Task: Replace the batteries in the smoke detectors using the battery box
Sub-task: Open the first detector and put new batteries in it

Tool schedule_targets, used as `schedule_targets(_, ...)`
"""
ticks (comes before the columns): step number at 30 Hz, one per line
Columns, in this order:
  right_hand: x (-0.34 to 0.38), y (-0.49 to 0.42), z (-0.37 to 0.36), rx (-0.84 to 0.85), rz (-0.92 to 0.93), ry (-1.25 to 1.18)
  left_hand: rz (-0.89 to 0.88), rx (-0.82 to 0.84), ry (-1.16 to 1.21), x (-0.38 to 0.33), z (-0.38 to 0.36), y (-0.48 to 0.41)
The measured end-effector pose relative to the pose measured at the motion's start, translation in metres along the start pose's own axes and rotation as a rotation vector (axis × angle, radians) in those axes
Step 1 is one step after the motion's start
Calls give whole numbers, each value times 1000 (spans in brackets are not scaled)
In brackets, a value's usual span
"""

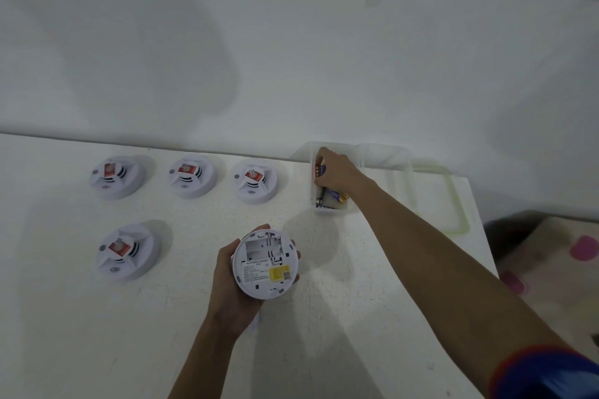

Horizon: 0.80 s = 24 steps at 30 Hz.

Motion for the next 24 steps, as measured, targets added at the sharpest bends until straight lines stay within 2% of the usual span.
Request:
schedule_targets(2, 2, 1, 2, -12, 25, 4, -18, -53, -28, -2, 4, 1)
schedule_targets(5, 3, 1, 3, -48, 46, 5, -6, -26, -5, -2, 1, 2)
schedule_targets(11, 14, 17, 20, -233, 57, -112, -7, -18, 12, -4, 2, 7)
schedule_targets(17, 43, 55, 28, -330, 81, -396, 43, 44, 47, -7, -3, 15)
schedule_targets(24, 123, 105, 22, -395, 235, -634, 72, 124, 42, -22, -4, 36)
Point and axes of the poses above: each hand's wrist, its own y-axis away from the middle knuckle, its own z-axis out of the back of the hand, x = y × z, the point moved 8 cm from there along -y, towards the middle knuckle, and after that the axes turned 13 degrees about z, right-handed, at the moved point
